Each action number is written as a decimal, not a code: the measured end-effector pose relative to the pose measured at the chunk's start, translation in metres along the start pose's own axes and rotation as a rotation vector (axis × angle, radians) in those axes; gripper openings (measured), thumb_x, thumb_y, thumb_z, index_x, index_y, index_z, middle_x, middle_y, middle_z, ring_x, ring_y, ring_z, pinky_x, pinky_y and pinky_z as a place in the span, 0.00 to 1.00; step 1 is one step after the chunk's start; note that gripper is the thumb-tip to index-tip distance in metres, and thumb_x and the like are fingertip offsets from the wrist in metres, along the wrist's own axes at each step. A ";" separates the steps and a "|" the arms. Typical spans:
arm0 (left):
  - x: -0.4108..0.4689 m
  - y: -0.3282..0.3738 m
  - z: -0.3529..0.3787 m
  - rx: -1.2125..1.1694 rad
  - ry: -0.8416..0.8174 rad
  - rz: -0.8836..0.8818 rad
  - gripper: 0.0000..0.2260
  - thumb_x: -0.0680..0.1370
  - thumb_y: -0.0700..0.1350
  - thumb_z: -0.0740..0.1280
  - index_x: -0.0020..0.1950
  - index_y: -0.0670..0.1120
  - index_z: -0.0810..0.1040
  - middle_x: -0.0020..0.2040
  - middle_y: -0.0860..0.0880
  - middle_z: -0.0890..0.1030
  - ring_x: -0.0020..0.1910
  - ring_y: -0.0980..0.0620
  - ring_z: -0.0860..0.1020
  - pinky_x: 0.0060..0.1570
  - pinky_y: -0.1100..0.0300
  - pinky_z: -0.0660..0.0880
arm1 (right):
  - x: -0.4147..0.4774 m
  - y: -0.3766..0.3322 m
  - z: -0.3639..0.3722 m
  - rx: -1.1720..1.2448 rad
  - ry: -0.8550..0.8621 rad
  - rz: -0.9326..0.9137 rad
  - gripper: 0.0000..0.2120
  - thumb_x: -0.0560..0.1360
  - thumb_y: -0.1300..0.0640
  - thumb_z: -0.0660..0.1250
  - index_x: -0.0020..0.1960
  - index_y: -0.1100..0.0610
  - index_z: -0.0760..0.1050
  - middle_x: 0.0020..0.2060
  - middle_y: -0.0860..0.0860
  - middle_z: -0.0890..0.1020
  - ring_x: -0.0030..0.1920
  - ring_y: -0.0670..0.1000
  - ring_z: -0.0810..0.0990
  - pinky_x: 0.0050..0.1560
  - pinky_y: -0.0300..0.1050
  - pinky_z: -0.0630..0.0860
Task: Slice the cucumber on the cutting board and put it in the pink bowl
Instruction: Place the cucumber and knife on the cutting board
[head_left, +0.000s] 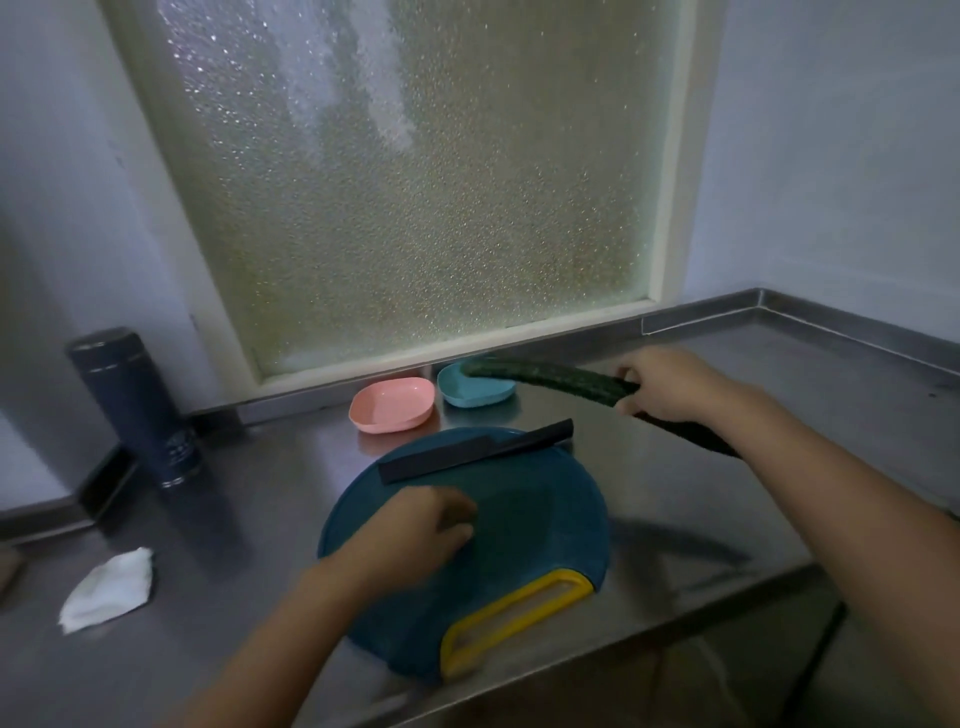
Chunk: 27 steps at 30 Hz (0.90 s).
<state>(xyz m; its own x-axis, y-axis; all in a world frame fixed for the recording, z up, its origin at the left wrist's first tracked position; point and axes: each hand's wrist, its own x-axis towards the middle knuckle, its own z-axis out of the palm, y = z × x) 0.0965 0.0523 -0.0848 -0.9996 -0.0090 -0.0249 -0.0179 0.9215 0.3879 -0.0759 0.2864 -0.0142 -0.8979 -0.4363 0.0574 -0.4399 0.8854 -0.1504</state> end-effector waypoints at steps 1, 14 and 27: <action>-0.003 0.000 -0.004 -0.024 0.083 0.004 0.11 0.78 0.47 0.64 0.60 0.52 0.76 0.54 0.57 0.78 0.53 0.59 0.76 0.55 0.65 0.72 | -0.006 -0.010 0.001 0.010 -0.007 -0.070 0.16 0.71 0.52 0.72 0.57 0.54 0.78 0.54 0.52 0.80 0.53 0.54 0.78 0.49 0.44 0.74; -0.011 -0.034 -0.010 0.206 0.288 -0.032 0.27 0.71 0.52 0.72 0.67 0.53 0.67 0.63 0.53 0.70 0.61 0.54 0.69 0.61 0.61 0.67 | -0.017 -0.118 0.082 0.406 -0.111 -0.486 0.20 0.68 0.53 0.75 0.44 0.51 0.62 0.46 0.49 0.78 0.45 0.51 0.76 0.46 0.51 0.75; 0.017 -0.059 0.002 0.109 0.149 -0.098 0.14 0.73 0.47 0.70 0.55 0.53 0.70 0.54 0.54 0.75 0.51 0.55 0.75 0.53 0.58 0.74 | 0.056 -0.077 0.073 0.189 -0.114 -0.329 0.18 0.75 0.61 0.67 0.65 0.54 0.73 0.62 0.52 0.76 0.61 0.53 0.74 0.59 0.42 0.69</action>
<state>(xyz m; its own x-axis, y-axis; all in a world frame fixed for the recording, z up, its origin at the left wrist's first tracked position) 0.0805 -0.0012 -0.1102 -0.9853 -0.1500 0.0819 -0.1207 0.9500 0.2879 -0.0912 0.1819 -0.0716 -0.6971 -0.7165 0.0248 -0.6842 0.6545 -0.3218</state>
